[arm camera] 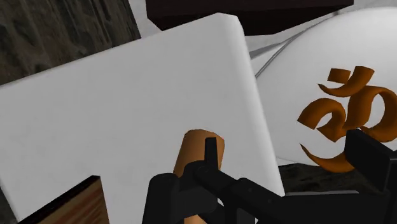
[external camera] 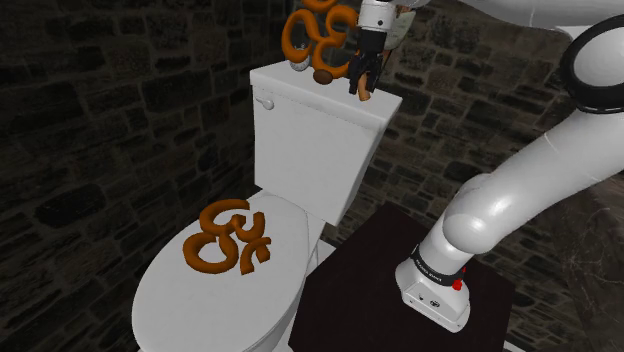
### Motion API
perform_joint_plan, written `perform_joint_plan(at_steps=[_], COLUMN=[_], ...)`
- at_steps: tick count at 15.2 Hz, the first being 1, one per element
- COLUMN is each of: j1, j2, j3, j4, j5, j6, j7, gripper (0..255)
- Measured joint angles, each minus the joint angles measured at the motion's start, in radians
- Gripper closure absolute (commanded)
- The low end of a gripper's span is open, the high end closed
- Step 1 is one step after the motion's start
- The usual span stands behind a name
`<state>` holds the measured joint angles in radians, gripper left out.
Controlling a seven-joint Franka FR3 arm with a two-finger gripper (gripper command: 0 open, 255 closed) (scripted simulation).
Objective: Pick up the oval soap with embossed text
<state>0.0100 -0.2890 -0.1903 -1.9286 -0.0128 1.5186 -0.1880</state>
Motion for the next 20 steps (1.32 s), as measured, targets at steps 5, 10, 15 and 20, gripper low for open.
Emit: perform_joint_plan(at_steps=[5,10,15,20], j1=[-0.005,-0.035,-0.059,-0.05], j2=[0.236,0.494,0.615,0.589], j3=[-0.036,-0.056,-0.057,-0.056], j4=[0.29,0.623,0.774,0.671], j5=[0.038,0.097,0.125,0.118], j6=[-0.069,-0.162,-0.201,-0.123], j7=[-0.087,-0.163,-0.195,-0.197], gripper=[0,0,0,0])
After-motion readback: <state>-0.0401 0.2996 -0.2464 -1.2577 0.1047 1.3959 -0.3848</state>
